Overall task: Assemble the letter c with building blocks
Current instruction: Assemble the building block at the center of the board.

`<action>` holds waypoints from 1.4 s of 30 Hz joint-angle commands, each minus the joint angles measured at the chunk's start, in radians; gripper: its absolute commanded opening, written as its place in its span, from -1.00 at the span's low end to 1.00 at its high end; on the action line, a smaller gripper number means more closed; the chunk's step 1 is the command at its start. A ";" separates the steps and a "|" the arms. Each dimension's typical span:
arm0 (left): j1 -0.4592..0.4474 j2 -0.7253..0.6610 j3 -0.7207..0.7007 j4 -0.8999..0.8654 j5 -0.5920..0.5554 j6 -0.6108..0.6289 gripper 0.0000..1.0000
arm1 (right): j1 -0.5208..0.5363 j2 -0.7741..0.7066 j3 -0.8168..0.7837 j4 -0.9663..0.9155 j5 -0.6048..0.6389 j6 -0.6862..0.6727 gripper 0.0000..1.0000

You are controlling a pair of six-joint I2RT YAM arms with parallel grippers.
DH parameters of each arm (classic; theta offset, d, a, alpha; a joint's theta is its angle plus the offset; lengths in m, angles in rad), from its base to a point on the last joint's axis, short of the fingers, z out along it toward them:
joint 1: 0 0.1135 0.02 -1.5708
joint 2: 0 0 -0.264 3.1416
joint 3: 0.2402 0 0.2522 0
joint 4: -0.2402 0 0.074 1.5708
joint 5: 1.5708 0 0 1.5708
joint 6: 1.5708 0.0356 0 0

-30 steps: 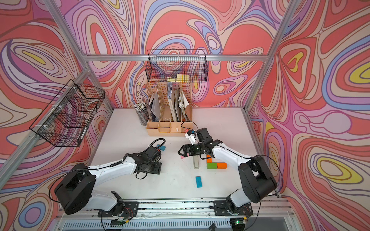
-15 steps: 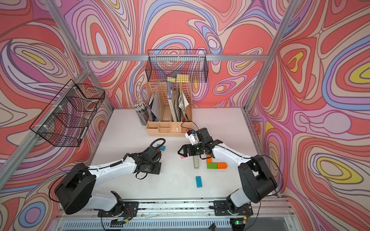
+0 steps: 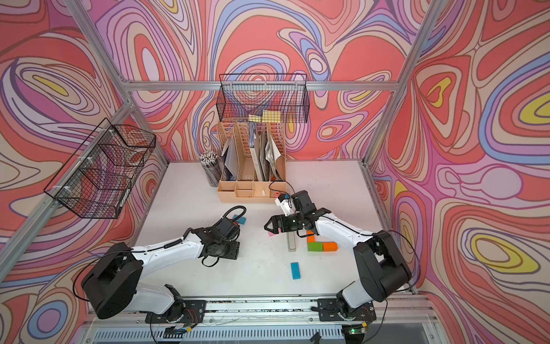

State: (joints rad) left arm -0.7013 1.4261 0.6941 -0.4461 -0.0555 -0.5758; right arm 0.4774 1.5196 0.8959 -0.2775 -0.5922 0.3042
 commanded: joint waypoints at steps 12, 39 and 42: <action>-0.003 0.015 0.031 -0.041 -0.033 0.002 0.41 | 0.004 -0.003 -0.001 0.002 -0.006 -0.011 0.83; 0.189 -0.130 0.113 -0.050 0.036 0.137 0.51 | 0.021 -0.024 0.100 -0.135 0.218 -0.051 0.51; 0.218 -0.144 0.123 -0.056 0.052 0.163 0.49 | 0.041 0.003 0.135 -0.171 0.271 -0.048 0.48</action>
State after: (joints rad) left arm -0.5022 1.3018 0.7860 -0.4835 -0.0360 -0.4606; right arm 0.4969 1.4982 0.9924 -0.3985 -0.3954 0.2668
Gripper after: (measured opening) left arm 0.748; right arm 0.743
